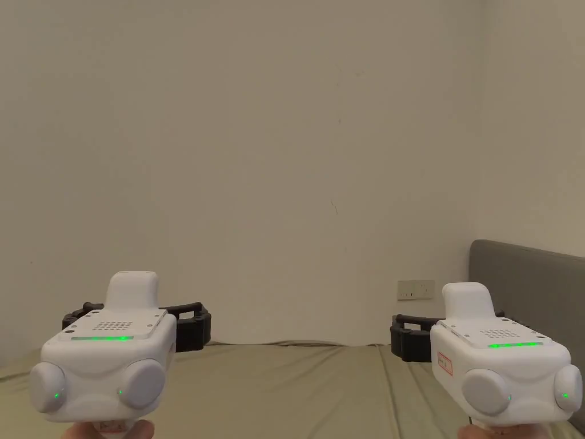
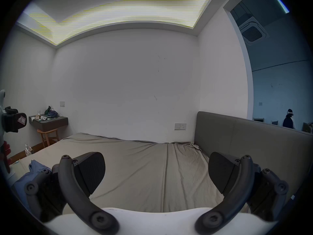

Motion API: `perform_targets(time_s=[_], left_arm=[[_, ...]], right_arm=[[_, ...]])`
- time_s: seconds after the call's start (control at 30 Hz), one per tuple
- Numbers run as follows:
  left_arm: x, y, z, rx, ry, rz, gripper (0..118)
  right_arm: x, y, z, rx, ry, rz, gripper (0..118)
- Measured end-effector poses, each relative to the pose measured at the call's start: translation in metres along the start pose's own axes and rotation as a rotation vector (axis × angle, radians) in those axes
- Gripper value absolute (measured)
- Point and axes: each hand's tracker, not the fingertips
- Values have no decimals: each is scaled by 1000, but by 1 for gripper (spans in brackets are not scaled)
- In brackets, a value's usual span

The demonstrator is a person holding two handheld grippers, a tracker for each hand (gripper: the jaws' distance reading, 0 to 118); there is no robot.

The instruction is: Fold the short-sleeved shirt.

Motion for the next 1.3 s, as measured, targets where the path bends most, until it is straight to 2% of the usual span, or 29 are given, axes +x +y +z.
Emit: perform_targets(time_s=[0.37, 0.57, 1.07, 1.3], left_arm=[[1, 3, 2, 10, 8, -9, 118], [1, 5, 3, 9, 20, -6, 118], [6, 0, 3, 46, 0, -5, 118], [4, 0, 1, 44, 11, 13, 118]], right_arm=[[8, -5, -3, -11, -23, -34, 118], [10, -7, -8, -2, -15, -9, 118], [11, -12, -10, -7, -21, -15, 118], [4, -8, 1, -1, -32, 28, 118]])
